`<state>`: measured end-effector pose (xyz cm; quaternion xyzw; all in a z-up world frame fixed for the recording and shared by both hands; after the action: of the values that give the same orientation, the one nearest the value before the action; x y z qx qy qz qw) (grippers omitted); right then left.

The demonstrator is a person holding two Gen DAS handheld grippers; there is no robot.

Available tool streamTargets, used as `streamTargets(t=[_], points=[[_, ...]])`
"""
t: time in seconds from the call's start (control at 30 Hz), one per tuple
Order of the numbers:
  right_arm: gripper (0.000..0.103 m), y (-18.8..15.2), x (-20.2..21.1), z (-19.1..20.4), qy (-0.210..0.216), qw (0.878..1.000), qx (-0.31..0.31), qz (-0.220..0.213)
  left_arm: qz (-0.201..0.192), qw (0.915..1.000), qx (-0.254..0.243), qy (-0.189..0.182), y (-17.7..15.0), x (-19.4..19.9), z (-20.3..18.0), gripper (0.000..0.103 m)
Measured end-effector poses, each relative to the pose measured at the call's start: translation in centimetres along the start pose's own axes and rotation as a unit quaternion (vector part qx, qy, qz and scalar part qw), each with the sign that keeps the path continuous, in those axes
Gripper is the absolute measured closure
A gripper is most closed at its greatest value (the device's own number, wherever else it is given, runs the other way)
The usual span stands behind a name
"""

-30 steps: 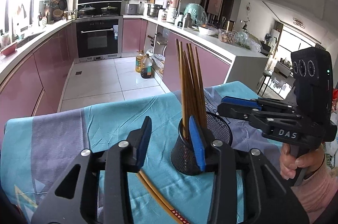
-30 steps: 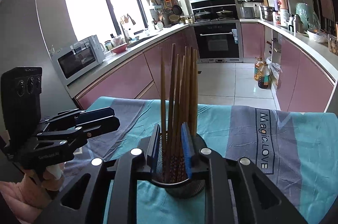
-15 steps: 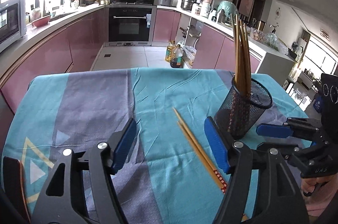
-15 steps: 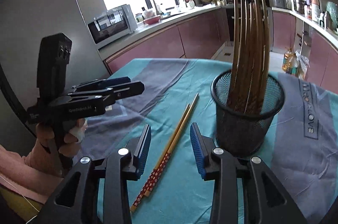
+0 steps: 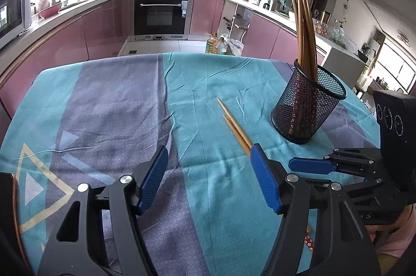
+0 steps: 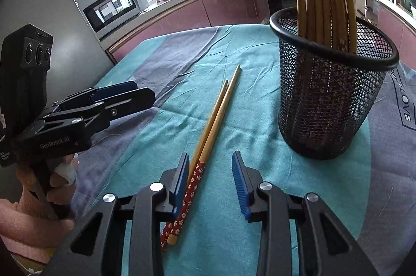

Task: Organize utensils
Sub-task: 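Move both open tools back over the last two chopsticks on the tablecloth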

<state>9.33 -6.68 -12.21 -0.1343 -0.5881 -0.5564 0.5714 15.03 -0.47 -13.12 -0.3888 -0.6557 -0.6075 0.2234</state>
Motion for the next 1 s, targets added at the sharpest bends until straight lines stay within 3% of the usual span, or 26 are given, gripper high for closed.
streamTargets(t=[0.67,1.0], points=[[0.075,-0.7,-0.1,-1.5,-0.029,0.999,-0.015,0.008,0.027,0.9990,-0.032,-0.017,-1.0,-2.1,-2.2,0.039],[0.076,-1.2,0.5,-2.2,-0.026,0.999,-0.020,0.012,0.069,0.9960,-0.052,-0.022,-1.3,-5.1,-4.3,0.047]])
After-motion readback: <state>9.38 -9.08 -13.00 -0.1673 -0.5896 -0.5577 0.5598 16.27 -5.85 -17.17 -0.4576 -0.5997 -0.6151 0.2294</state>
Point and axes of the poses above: each gripper's, at about its wrist camera, not at the fingertips, and x roughly against the way its jaws point, z to its left, y to its top, the point moved 8 cm from there along -x, roughly the way its jaws point, and after that the axes turned 8 degrees about z, right-handed, at the moved point
